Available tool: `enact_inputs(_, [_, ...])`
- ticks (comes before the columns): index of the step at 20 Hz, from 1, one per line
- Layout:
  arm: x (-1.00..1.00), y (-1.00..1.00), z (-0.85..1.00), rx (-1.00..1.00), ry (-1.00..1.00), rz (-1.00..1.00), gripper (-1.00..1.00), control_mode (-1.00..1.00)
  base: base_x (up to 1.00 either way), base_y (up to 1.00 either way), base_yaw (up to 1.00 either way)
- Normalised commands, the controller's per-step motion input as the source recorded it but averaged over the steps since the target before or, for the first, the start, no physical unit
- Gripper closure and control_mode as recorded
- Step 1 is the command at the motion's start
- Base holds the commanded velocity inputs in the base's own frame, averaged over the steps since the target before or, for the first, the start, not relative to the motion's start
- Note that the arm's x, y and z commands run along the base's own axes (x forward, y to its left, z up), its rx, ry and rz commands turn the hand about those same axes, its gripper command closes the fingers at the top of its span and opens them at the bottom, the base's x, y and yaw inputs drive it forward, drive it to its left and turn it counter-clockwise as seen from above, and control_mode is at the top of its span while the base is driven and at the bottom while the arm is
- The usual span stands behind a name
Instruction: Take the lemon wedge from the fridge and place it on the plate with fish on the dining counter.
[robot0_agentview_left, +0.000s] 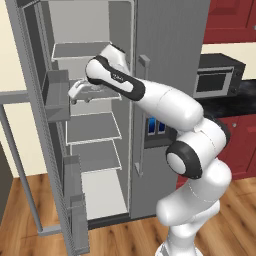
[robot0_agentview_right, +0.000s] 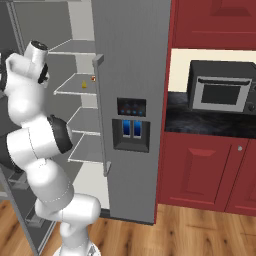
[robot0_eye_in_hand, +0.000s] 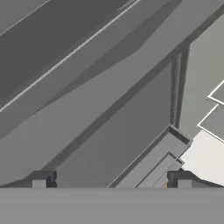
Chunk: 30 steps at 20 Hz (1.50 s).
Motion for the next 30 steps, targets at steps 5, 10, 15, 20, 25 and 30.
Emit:
enact_inputs(5, [-0.1,-0.95,-0.09,-0.29,0.0,-0.12,-1.0,-1.0,0.0,0.0,0.0])
enact_inputs(10, [-0.07,-1.0,-0.6,-0.1,-0.03,-0.06,-1.0,-1.0,0.0,0.0,0.0])
enact_inputs(15, [-0.54,-1.0,-0.95,0.07,-0.39,0.0,-1.0,-1.0,0.0,0.0,0.0])
enact_inputs(20, [-0.16,-0.72,-0.2,0.01,-0.45,-0.07,-1.0,-1.0,0.0,0.0,0.0])
enact_inputs(25, [0.0,0.0,0.0,0.01,0.0,0.0,-1.0,-1.0,0.0,0.0,0.0])
enact_inputs(30, [-0.32,0.23,0.0,0.12,0.0,-0.3,-1.0,-1.0,0.0,0.0,0.0])
